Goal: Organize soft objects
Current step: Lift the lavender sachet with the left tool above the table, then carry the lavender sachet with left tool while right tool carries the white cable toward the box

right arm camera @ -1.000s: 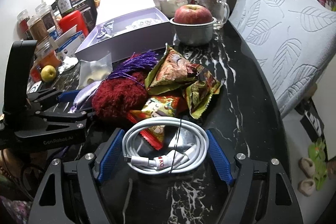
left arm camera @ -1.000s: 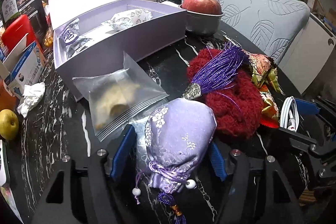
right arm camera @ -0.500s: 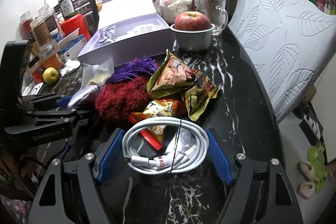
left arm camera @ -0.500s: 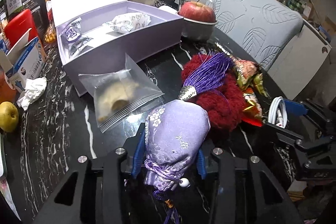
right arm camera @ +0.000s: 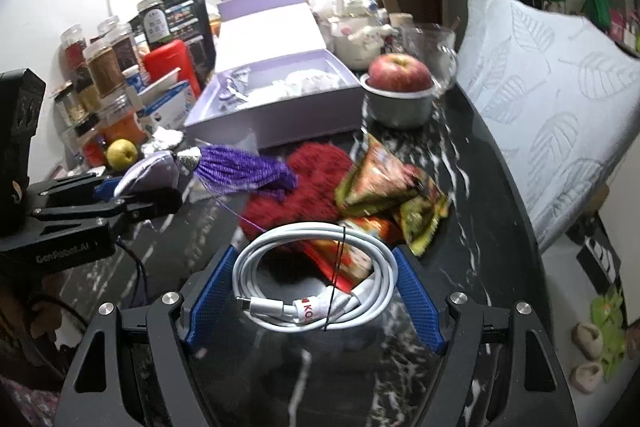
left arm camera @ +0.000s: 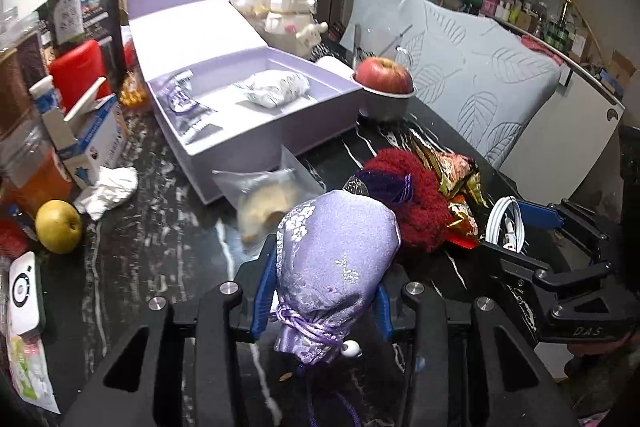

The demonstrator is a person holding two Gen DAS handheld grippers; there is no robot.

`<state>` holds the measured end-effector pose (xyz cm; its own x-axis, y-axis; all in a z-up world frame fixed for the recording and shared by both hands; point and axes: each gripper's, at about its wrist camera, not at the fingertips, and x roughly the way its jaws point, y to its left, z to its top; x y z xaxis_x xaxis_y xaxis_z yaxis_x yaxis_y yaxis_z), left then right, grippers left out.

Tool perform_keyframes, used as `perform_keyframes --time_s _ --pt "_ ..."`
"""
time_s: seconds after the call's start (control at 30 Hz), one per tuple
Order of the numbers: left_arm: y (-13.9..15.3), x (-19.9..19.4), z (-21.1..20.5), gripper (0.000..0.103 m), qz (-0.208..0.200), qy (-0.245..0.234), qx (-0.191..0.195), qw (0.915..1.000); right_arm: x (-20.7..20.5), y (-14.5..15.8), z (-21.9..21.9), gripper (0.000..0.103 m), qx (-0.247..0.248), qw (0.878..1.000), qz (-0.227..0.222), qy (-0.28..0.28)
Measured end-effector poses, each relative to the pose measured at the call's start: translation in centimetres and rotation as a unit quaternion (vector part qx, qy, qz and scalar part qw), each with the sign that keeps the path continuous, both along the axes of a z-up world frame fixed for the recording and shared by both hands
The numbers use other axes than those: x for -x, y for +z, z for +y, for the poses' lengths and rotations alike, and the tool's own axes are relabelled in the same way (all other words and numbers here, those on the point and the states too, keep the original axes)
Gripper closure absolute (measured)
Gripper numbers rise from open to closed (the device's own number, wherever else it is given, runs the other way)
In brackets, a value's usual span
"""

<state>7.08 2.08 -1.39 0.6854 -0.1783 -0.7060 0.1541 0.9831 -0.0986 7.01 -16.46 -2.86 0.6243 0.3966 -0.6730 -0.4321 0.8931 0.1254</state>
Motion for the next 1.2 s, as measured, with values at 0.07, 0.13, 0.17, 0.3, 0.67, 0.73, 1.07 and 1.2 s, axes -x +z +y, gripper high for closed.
perform_keyframes --time_s 0.07,0.13,0.17,0.3,0.67,0.73,1.07,1.2 --pt "0.6 0.5 0.7 0.062 -0.010 0.002 0.001 0.9999 0.3 0.7 0.9 0.024 0.002 1.000 -0.012 0.005" --pt "1.2 0.8 1.4 0.062 -0.021 0.006 0.003 0.9998 0.6 1.3 1.8 0.024 0.003 1.000 -0.023 0.011" --pt "1.6 1.1 1.9 0.062 -0.028 0.009 0.004 0.9996 0.8 1.7 2.3 0.024 0.003 0.999 -0.029 0.015" --pt "3.0 1.7 3.4 0.062 -0.052 0.020 0.006 0.9984 1.0 2.8 3.7 0.024 -0.002 0.999 -0.042 0.027" --pt "7.3 2.0 6.9 0.062 -0.114 0.051 -0.006 0.9921 -0.3 6.7 7.6 0.024 -0.008 0.994 -0.082 0.065" --pt "8.2 1.7 7.3 0.062 -0.127 0.054 -0.010 0.9904 -0.8 7.5 8.0 0.024 -0.007 0.993 -0.092 0.069" --pt "10.4 -2.0 8.2 0.062 -0.158 0.059 -0.009 0.9857 -4.8 11.8 10.2 0.024 0.003 0.985 -0.147 0.091" --pt "11.4 -3.9 8.6 0.062 -0.164 0.070 -0.017 0.9838 -6.5 12.8 10.5 0.024 -0.004 0.983 -0.157 0.100"
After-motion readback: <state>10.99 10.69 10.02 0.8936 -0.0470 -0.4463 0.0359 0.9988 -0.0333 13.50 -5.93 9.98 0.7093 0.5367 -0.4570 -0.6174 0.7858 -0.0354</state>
